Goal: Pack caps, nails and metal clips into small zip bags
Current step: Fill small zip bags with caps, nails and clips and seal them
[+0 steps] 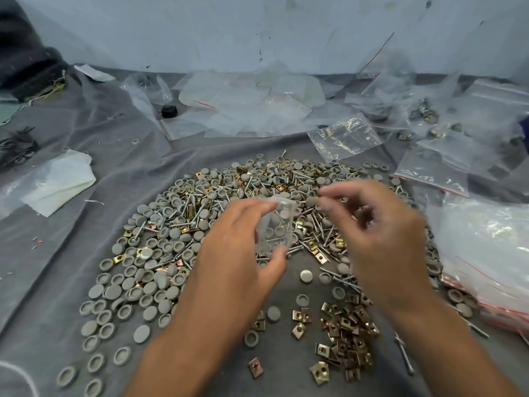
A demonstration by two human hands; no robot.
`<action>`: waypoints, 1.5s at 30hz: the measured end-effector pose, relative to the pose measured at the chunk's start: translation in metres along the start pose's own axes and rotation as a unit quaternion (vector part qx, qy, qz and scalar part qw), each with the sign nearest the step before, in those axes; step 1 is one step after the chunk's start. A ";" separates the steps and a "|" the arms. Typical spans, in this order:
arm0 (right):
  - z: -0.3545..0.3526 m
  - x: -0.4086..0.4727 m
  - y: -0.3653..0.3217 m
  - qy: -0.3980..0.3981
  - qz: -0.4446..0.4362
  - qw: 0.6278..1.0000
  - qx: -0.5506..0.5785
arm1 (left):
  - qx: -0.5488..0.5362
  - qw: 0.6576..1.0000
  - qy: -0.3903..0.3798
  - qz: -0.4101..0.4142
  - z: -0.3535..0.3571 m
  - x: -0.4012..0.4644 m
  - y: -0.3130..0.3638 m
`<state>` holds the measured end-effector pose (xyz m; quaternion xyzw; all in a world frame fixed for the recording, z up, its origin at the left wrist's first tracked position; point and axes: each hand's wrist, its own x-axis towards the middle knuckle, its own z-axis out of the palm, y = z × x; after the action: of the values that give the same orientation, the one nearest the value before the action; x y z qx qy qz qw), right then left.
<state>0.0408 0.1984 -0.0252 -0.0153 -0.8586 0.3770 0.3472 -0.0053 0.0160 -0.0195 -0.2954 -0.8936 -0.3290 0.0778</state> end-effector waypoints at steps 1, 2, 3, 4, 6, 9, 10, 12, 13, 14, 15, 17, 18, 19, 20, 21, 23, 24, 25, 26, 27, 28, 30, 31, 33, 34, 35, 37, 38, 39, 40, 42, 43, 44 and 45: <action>-0.007 0.004 0.009 -0.001 0.042 0.999 -0.028 | 0.002 1.000 -0.001 -0.002 0.000 0.000 0.000; -0.011 0.007 0.019 -0.031 0.088 0.993 -0.076 | 0.002 1.000 -0.002 -0.003 -0.001 -0.001 0.000; -0.012 0.007 0.028 -0.075 0.129 0.980 -0.132 | 0.003 1.000 -0.003 -0.004 -0.001 -0.001 0.001; -0.011 0.006 0.036 -0.116 0.158 0.964 -0.182 | 0.004 1.000 -0.004 -0.005 -0.001 -0.001 0.002; -0.003 0.002 0.043 -0.161 0.178 0.943 -0.229 | 0.008 1.000 -0.006 -0.005 0.000 -0.001 0.003; 0.009 0.001 0.042 -0.149 0.148 0.944 -0.255 | 0.010 1.000 -0.007 -0.005 0.001 0.000 0.002; 0.011 0.002 0.041 -0.141 0.138 0.941 -0.274 | 0.009 1.000 -0.007 -0.006 0.001 0.000 0.001; 0.016 0.001 0.039 -0.129 0.125 0.932 -0.314 | 0.011 1.000 -0.008 -0.008 0.001 0.000 0.001; 0.018 0.000 0.038 -0.125 0.121 0.928 -0.328 | 0.012 1.000 -0.009 -0.009 0.001 0.001 0.001; 0.020 -0.001 0.037 -0.120 0.119 0.925 -0.340 | 0.011 1.000 -0.009 -0.009 0.001 0.001 0.001; 0.021 -0.001 0.036 -0.116 0.114 0.921 -0.353 | 0.009 1.000 -0.008 -0.007 0.001 0.001 0.001; 0.023 -0.002 0.034 -0.103 0.106 0.915 -0.374 | 0.006 1.000 -0.008 -0.005 0.001 0.000 0.001; 0.024 -0.002 0.032 -0.097 0.110 0.916 -0.373 | 0.005 1.000 -0.008 -0.004 0.001 0.000 0.001; 0.024 -0.002 0.032 -0.094 0.120 0.917 -0.368 | 0.004 1.000 -0.006 -0.003 0.001 0.000 0.001; 0.024 -0.001 0.033 -0.097 0.131 0.918 -0.361 | 0.004 1.000 -0.005 -0.002 0.001 0.000 0.001; 0.023 -0.001 0.033 -0.103 0.143 0.919 -0.353 | 0.003 1.000 -0.005 0.000 0.001 0.000 0.001; 0.021 0.001 0.034 -0.108 0.167 0.925 -0.323 | 0.001 1.000 -0.004 0.003 0.000 0.000 0.001; 0.020 0.002 0.035 -0.104 0.176 0.929 -0.307 | 0.001 1.000 -0.003 0.004 0.000 0.000 0.001; 0.018 0.003 0.036 -0.098 0.182 0.932 -0.298 | 0.000 1.000 -0.003 0.004 0.000 0.000 0.002; 0.017 0.003 0.037 -0.095 0.185 0.933 -0.295 | 0.001 1.000 -0.003 0.004 0.000 0.000 0.002; 0.016 0.004 0.038 -0.093 0.190 0.933 -0.290 | 0.001 1.000 -0.003 0.004 0.000 0.000 0.002; 0.015 0.004 0.039 -0.089 0.196 0.935 -0.282 | 0.000 1.000 -0.003 0.005 0.000 0.000 0.002; 0.012 0.005 0.042 -0.076 0.202 0.941 -0.262 | 0.001 1.000 -0.001 0.006 0.000 0.000 0.002; 0.011 0.005 0.042 -0.073 0.194 0.944 -0.256 | 0.002 1.000 -0.001 0.006 0.000 0.000 0.001; 0.011 0.003 0.043 -0.084 0.154 0.949 -0.261 | 0.002 1.000 0.000 0.007 0.000 0.000 0.001; 0.011 0.002 0.042 -0.099 0.135 0.947 -0.274 | 0.002 1.000 -0.001 0.007 0.000 0.000 0.001; 0.011 0.002 0.042 -0.116 0.124 0.941 -0.294 | 0.002 1.000 -0.001 0.007 0.000 0.000 0.001; 0.011 0.002 0.041 -0.144 0.120 0.924 -0.334 | 0.001 1.000 0.000 0.007 0.000 0.000 0.001; 0.012 0.002 0.042 -0.152 0.122 0.918 -0.347 | 0.000 1.000 0.000 0.007 0.000 0.000 0.001; 0.012 0.003 0.042 -0.155 0.120 0.914 -0.356 | 0.000 1.000 0.000 0.007 0.000 0.000 0.001; 0.013 0.003 0.043 -0.154 0.114 0.912 -0.362 | -0.001 1.000 0.001 0.007 0.001 0.000 0.001; 0.014 0.002 0.042 -0.145 0.102 0.915 -0.364 | -0.003 1.000 0.002 0.007 0.001 0.000 0.000; 0.015 0.001 0.042 -0.144 0.102 0.916 -0.360 | -0.003 1.000 0.003 0.007 0.001 0.000 0.000; 0.015 0.000 0.043 -0.148 0.102 0.916 -0.360 | -0.002 1.000 0.002 0.008 0.001 0.000 0.000; 0.016 -0.002 0.044 -0.158 0.100 0.911 -0.366 | -0.001 1.000 0.001 0.008 0.001 0.000 0.000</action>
<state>0.0222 0.2191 -0.0624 -0.1675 -0.9740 0.0666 0.1369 -0.0054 0.0163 -0.0203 -0.3024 -0.8906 -0.3297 0.0812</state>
